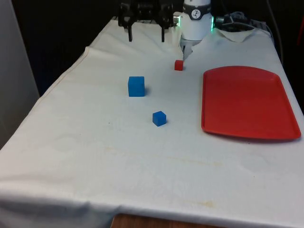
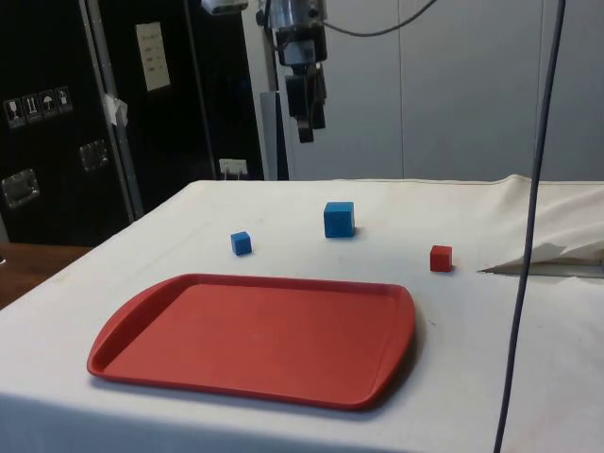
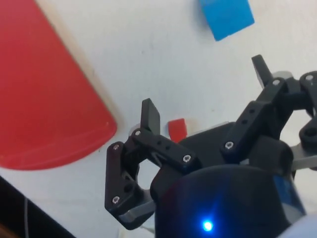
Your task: Pick up the largest block and place it onto the tray.
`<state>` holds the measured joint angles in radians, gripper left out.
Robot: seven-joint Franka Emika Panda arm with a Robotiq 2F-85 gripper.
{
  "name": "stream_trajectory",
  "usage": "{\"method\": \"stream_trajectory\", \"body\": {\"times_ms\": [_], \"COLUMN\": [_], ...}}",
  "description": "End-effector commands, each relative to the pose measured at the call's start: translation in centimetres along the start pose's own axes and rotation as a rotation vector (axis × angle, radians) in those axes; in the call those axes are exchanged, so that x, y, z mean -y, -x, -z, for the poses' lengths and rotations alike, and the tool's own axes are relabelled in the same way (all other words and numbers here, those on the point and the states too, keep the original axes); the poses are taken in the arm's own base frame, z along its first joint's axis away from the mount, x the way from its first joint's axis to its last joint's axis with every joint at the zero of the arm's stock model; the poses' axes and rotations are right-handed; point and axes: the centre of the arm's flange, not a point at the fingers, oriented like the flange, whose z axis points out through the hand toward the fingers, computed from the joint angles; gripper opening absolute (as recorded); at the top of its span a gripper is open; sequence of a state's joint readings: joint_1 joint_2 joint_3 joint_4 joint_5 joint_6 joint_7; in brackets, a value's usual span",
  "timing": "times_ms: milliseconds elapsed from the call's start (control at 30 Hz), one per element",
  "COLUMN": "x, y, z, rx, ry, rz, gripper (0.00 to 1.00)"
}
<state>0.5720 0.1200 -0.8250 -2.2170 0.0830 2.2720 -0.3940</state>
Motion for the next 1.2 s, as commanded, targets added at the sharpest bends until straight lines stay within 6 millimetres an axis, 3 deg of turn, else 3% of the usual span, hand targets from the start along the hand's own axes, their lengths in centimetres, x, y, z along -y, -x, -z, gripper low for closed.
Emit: {"method": "stream_trajectory", "body": {"times_ms": [0,400,1167], "x": [-0.1,-1.5,-3.0], "y": [0.0,0.7,2.7], "z": [-0.5,-4.1,-8.1], "rx": [-0.013,-0.018,-0.097], "ry": [-0.001,0.016,0.041], "rz": [0.001,-0.004,0.007], "gripper": [1.0,1.0,1.0]}}
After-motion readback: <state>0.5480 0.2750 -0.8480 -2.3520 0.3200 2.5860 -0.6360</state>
